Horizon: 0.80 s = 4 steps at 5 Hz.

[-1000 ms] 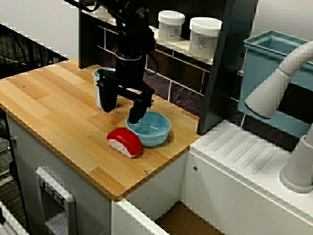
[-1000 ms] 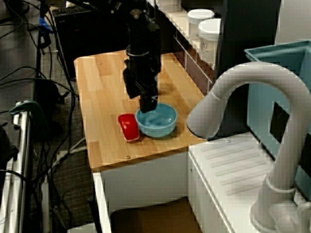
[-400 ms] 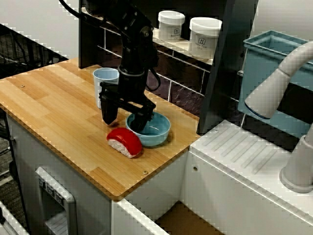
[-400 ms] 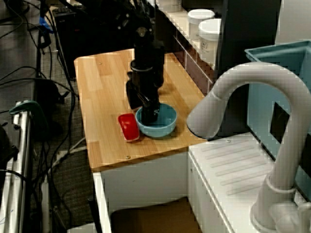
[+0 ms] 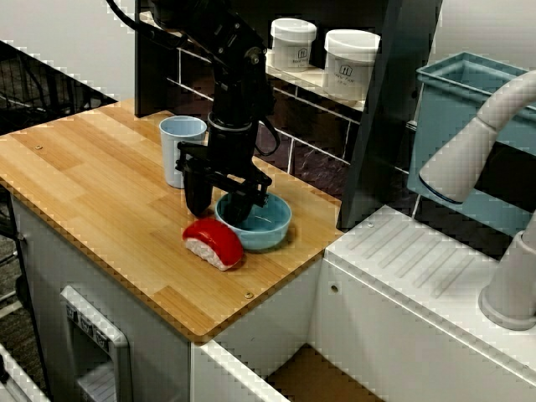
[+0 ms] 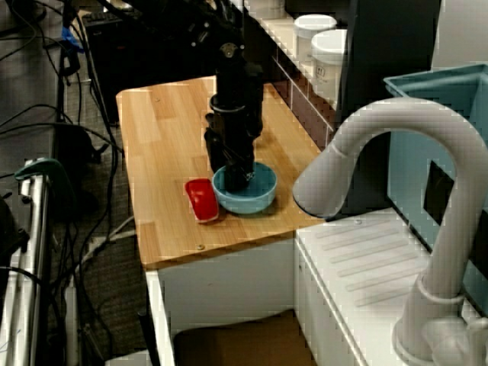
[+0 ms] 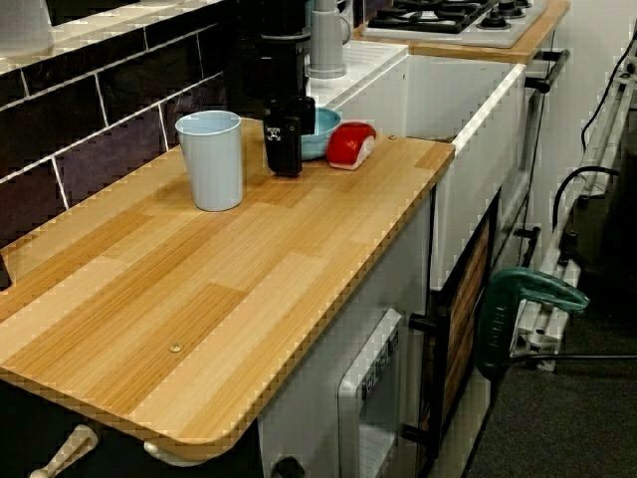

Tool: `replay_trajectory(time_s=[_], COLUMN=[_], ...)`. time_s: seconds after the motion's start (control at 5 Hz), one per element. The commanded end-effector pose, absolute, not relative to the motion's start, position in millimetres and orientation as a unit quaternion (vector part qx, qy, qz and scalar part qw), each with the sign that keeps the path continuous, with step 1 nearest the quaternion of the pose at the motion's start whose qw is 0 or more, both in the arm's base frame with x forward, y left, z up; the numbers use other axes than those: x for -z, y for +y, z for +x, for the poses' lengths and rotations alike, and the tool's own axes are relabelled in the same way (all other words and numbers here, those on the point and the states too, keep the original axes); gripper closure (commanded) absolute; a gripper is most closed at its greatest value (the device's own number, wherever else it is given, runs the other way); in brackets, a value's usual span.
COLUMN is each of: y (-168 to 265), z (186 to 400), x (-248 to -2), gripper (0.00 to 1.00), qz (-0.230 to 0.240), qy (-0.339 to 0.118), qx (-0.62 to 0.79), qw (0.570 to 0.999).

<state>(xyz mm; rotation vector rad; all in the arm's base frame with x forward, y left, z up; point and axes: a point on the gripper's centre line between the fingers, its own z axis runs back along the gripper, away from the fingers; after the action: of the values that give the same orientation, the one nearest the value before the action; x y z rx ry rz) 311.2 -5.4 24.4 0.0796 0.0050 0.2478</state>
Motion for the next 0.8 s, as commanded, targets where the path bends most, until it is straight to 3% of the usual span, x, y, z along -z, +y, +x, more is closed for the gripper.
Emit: replay_trajectory(time_s=[0.0, 0.6], y=[7, 36], z=[304, 287], x=[-48, -87], gripper=[1.00, 1.00], qz=[0.020, -0.018], qy=[-0.006, -0.024], qx=[-0.121, -0.126], qw=[0.992, 0.992])
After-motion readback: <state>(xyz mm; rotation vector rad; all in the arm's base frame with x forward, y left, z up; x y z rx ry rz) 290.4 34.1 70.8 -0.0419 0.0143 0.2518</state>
